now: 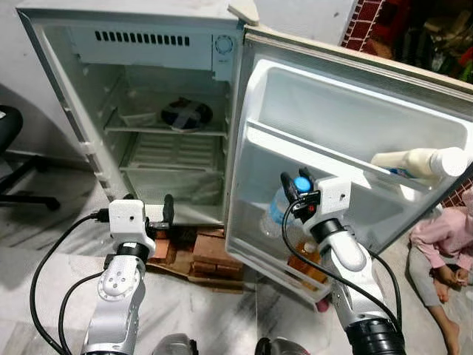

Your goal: Restocking fridge

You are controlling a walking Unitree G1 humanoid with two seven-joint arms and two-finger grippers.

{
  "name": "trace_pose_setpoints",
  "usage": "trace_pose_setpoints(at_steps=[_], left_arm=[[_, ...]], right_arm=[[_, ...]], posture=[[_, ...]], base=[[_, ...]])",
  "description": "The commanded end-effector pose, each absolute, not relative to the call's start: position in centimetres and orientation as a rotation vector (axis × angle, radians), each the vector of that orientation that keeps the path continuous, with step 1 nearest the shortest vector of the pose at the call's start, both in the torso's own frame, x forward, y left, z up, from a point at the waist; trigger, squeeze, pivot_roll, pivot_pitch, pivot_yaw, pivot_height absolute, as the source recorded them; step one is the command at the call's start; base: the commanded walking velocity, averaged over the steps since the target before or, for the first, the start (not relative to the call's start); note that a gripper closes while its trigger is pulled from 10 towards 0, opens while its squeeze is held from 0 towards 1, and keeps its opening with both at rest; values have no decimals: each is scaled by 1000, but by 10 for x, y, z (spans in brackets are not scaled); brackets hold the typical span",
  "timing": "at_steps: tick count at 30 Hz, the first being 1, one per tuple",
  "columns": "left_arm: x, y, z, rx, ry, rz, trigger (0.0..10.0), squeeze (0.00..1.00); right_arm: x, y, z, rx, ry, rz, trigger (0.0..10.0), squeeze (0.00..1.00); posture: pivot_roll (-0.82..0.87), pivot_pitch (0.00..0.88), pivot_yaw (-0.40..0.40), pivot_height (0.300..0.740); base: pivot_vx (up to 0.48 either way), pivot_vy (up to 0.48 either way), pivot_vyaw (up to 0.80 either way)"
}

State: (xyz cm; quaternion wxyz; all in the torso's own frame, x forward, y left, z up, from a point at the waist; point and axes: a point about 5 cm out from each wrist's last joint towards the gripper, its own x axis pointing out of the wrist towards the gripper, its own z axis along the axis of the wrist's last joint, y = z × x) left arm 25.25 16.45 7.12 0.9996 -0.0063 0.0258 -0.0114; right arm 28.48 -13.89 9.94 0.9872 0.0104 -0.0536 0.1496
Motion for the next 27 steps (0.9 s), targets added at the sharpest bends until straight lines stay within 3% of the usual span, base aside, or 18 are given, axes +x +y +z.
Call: trace_pose_setpoints(at_steps=[1, 6, 22, 27], left_arm=[[253, 161, 71, -12, 57, -33, 10000, 0], [253, 160, 71, -10, 56, -38, 10000, 0], [253, 160, 73, -2, 52, -43, 10000, 0], [253, 160, 73, -2, 51, -43, 10000, 0]], right_arm=[[285, -145, 104, 24, -121, 287, 10000, 0], [283, -142, 101, 28, -104, 309, 10000, 0], [282, -140, 98, 33, -94, 318, 10000, 0], [282, -140, 98, 26, -92, 317, 10000, 0]], posture=[[88, 57, -43, 740], [88, 56, -42, 740], [91, 58, -42, 636], [91, 59, -42, 626]], base=[[0, 0, 0], [0, 0, 0], [0, 0, 0], [0, 0, 0]])
